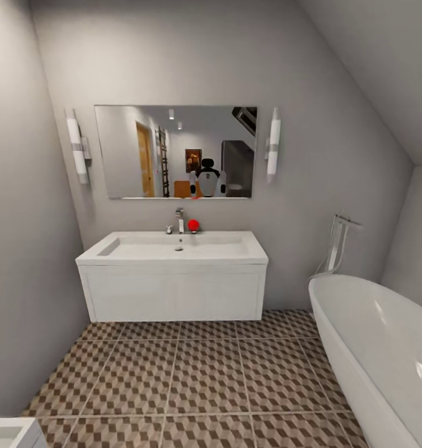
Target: Take the four mousetraps from the cabinet in the bathroom and place them on the bathroom floor. Make sure all four end up on the same floor surface, and ensure that at least two of them are either under or directly next to the same bathroom sink.
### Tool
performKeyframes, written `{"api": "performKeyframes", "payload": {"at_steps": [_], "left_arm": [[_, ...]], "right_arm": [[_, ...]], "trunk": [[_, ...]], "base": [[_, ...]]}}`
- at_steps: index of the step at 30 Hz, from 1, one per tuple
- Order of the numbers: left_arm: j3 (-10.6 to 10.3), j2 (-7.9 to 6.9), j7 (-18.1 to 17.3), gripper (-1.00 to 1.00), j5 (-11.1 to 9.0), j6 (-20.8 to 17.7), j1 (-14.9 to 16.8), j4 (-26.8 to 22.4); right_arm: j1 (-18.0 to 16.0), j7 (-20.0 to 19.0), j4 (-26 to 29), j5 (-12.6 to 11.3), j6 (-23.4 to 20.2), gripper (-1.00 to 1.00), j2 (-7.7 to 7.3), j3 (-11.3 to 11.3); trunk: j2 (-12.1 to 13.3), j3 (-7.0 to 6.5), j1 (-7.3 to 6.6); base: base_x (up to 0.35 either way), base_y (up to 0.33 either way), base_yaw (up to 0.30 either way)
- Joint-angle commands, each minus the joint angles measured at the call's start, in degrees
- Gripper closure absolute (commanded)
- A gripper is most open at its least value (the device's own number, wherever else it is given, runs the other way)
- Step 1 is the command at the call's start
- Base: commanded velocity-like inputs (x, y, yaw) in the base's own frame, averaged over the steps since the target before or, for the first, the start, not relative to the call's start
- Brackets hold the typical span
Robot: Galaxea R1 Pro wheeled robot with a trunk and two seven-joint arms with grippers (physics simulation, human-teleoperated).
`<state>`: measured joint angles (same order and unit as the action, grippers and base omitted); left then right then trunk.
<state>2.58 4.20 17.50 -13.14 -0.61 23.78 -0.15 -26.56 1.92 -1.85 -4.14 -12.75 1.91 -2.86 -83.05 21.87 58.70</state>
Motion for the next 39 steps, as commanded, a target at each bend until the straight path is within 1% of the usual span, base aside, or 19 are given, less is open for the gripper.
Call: {"api": "performKeyframes", "payload": {"at_steps": [1, 30, 34, 39], "left_arm": [[0.2, 0.01, 0.2, 1.0, 0.0, -0.1, 0.0, 0.0], [0.3, -0.16, 0.2, 1.0, -0.2, 0.3, 0.0, 0.0], [0.3, -0.16, 0.2, 1.0, -0.2, 0.4, 0.0, 0.0], [0.3, -0.16, 0.2, 1.0, -0.2, 0.5, 0.0, 0.0]], "right_arm": [[-0.1, 0.2, -0.1, -0.4, -0.1, 1.0, 0.02, -0.3], [-0.1, 0.3, -0.1, -0.3, -0.2, 1.0, 0.03, -0.4], [-0.1, 0.4, -0.1, -0.3, -0.1, 1.0, 0.02, -0.4], [-0.1, 0.3, -0.1, -0.4, -0.1, 1.0, 0.02, -0.4]], "trunk": [[0.0, 0.07, 0.03], [0.0, 0.07, 0.03], [0.0, 0.07, 0.03], [0.0, 0.07, 0.03]], "base": [[0.323, 0.0, 0.0], [0.323, 0.0, 0.001], [0.239, 0.0, 0.14], [0.062, 0.0, 0.206]]}}
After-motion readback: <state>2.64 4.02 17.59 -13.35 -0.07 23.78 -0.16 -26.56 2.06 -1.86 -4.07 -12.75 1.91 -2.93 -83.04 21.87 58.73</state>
